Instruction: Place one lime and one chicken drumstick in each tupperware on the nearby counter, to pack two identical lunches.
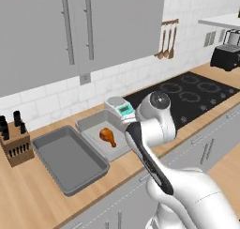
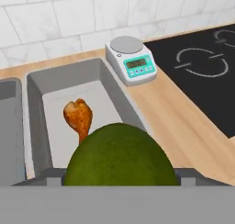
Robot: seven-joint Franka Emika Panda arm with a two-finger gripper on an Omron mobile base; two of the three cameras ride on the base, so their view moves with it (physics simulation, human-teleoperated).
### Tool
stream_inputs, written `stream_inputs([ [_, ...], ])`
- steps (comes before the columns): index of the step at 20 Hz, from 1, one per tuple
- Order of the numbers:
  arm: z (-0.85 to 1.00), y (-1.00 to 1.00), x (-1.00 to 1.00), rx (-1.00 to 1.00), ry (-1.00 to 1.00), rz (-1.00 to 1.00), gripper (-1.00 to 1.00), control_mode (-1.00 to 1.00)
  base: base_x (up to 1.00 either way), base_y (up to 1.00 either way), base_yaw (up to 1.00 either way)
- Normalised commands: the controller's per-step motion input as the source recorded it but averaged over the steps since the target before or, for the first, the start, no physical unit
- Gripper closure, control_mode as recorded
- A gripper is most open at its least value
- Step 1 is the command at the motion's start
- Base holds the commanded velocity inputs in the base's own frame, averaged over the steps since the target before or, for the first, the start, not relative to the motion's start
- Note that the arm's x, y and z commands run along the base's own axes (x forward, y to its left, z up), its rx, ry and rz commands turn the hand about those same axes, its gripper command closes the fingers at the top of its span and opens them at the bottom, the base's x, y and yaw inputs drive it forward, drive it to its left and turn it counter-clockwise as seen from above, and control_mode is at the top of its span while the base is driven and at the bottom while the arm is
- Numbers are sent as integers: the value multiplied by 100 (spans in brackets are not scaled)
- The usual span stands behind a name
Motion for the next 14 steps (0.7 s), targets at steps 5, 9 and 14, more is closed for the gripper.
stream_inputs([
  [5,-74,36,100,0,10,1,100,-100,0,0,0],
  [9,-49,42,100,0,13,0,100,-100,0,0,0],
  [14,-49,35,100,0,18,0,-100,-100,0,0,0],
])
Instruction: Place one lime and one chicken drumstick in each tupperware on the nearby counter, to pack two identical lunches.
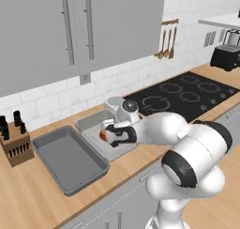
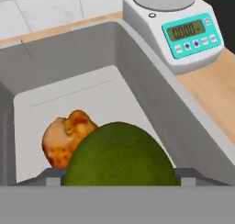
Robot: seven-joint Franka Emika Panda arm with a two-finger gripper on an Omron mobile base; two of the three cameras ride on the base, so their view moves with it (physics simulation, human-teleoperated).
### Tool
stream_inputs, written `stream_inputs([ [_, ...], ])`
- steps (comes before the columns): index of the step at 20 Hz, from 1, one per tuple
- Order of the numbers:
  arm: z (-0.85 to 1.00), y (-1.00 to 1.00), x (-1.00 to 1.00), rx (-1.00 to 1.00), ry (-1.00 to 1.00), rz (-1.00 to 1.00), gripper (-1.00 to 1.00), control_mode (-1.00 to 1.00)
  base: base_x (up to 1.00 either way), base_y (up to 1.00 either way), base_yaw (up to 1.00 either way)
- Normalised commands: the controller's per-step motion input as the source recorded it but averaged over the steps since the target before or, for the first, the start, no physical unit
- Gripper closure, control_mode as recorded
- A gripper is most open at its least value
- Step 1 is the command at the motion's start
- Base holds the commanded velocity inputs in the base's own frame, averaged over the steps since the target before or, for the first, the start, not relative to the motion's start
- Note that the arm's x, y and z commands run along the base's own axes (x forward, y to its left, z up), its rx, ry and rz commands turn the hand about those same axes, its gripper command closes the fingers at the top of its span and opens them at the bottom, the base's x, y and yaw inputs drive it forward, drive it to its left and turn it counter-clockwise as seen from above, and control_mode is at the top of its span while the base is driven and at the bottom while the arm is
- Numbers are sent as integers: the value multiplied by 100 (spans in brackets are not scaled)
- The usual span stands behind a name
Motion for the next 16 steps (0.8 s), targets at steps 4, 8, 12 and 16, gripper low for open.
stream_inputs([
  [4,-11,0,43,0,2,0,-100,-100,0,0,0],
  [8,35,0,0,0,0,0,-100,-100,0,0,0],
  [12,57,0,-3,0,0,0,-100,-100,0,0,0],
  [16,82,-2,-83,0,-4,0,-100,-100,0,0,0],
])
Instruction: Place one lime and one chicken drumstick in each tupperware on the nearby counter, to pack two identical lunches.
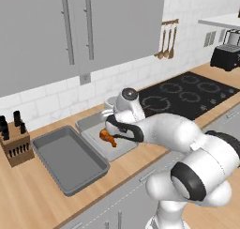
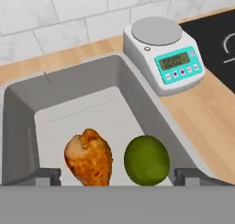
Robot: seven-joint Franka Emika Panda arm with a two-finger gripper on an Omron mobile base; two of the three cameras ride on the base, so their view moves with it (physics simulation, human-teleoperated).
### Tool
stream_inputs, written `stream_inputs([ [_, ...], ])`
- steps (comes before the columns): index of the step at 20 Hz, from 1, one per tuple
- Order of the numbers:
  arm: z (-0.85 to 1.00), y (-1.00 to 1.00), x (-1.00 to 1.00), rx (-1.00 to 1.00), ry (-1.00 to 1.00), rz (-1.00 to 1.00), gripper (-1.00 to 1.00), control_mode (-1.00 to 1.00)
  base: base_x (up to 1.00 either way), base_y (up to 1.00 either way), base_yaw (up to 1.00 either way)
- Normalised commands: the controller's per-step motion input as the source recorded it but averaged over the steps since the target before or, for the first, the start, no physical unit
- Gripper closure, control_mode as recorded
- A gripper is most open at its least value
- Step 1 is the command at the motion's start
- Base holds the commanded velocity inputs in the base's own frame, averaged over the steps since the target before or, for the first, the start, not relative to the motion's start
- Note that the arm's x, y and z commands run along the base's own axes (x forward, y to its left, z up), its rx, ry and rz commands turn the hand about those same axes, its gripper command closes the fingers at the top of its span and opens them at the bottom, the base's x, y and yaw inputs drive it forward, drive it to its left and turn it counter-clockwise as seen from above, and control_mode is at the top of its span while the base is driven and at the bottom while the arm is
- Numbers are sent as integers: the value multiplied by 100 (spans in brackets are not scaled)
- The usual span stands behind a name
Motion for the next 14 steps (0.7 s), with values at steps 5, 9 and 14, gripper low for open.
stream_inputs([
  [5,78,-20,-100,0,-16,0,-100,-100,0,0,0],
  [9,86,-21,-95,0,-17,5,-100,-100,0,0,0],
  [14,75,-10,-62,0,-6,13,-100,-100,0,0,0],
])
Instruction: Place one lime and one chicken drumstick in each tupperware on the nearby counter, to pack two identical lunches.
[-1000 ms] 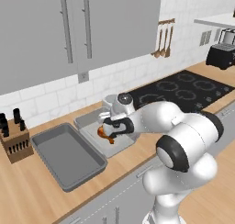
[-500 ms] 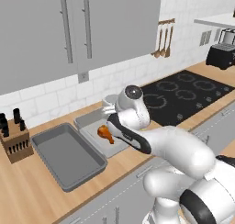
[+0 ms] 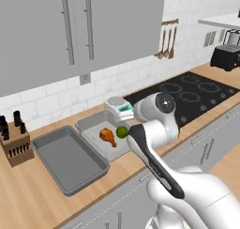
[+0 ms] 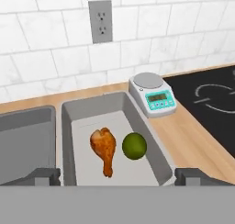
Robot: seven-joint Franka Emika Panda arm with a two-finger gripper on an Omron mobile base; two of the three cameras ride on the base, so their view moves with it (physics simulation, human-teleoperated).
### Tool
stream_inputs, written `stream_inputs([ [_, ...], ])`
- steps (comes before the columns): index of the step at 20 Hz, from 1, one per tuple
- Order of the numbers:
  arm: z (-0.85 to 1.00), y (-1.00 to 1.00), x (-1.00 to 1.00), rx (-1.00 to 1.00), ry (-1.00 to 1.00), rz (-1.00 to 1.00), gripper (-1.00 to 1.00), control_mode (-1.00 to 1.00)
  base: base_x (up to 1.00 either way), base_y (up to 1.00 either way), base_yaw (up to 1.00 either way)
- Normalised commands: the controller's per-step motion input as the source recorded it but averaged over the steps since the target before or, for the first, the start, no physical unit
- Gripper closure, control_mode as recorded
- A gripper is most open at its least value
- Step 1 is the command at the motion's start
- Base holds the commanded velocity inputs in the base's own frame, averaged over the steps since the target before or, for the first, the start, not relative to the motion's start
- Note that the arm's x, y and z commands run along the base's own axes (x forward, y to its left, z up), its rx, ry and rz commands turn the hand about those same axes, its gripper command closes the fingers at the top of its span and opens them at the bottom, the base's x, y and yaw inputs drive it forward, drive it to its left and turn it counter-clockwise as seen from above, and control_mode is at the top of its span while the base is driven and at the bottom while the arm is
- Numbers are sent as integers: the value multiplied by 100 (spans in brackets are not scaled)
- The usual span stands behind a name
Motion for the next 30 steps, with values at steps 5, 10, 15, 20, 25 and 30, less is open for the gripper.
stream_inputs([
  [5,9,0,4,0,21,6,-100,-100,0,0,0],
  [10,0,0,-26,0,-1,0,-100,100,-40,-12,0],
  [15,0,0,0,0,0,0,-100,100,-100,-21,13],
  [20,0,0,0,0,0,0,-100,100,-88,22,66],
  [25,0,0,0,0,0,0,-100,100,-64,67,60],
  [30,0,0,0,0,0,0,-100,100,-97,52,50],
])
